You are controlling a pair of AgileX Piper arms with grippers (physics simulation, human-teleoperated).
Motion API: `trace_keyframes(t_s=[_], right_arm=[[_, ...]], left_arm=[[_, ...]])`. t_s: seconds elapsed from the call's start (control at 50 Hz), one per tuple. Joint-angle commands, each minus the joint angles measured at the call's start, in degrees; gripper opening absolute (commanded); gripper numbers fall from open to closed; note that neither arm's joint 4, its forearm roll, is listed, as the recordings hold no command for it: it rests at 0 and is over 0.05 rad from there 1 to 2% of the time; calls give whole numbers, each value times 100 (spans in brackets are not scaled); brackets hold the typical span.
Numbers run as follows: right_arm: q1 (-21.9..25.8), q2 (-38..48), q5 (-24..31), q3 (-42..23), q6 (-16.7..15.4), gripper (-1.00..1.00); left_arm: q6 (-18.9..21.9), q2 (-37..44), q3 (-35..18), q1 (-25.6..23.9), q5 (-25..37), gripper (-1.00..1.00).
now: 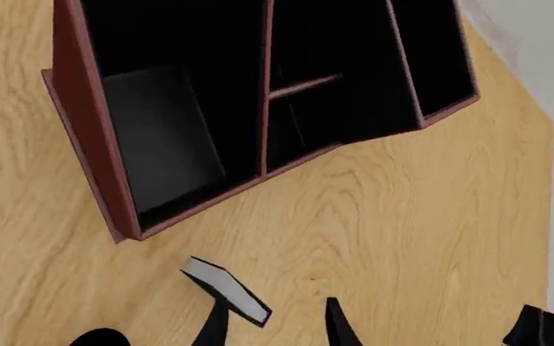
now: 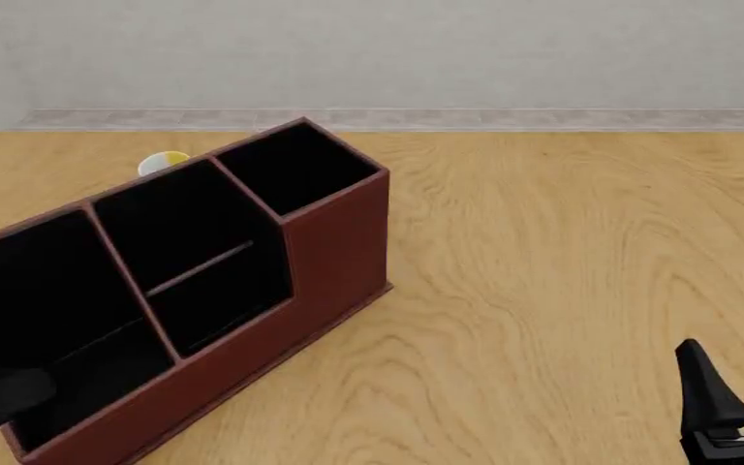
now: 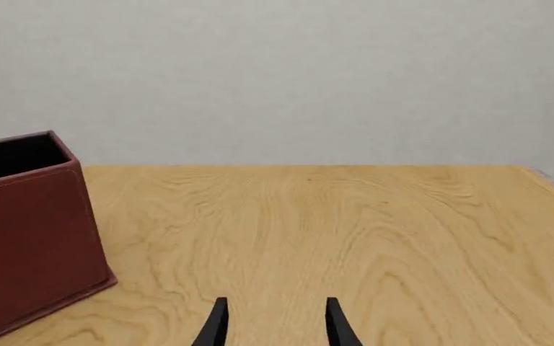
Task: Pick up the book and place it in the left compartment of the caddy.
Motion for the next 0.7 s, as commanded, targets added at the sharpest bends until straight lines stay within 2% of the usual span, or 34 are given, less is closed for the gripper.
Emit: trace_keyframes(t_s=[0.02, 0.04, 0.12, 0.32, 0.5, 0.62, 0.66, 0.68, 0.7], right_arm=[[1, -40, 32, 8, -1, 100], [1, -42, 32, 8, 1, 100], [2, -40, 31, 8, 1, 100], [2, -41, 32, 8, 1, 100], [1, -41, 32, 8, 2, 100], [0, -42, 32, 8, 1, 100], [1, -39, 31, 8, 2, 100], [1, -40, 32, 8, 2, 100], [1, -40, 32, 8, 1, 100]], left_arm=[[-771, -19, 392, -340, 85, 100], [-938, -41, 547, -468, 85, 100], [-788, 42, 436, -415, 85, 100], [-967, -32, 516, -482, 85, 100], [-1220, -232, 848, -511, 85, 100], [-1375, -543, 1335, -551, 85, 100], [-1347, -392, 1178, -549, 85, 100], [-1439, -501, 1335, -568, 85, 100], [-1370, -427, 1233, -543, 85, 100]])
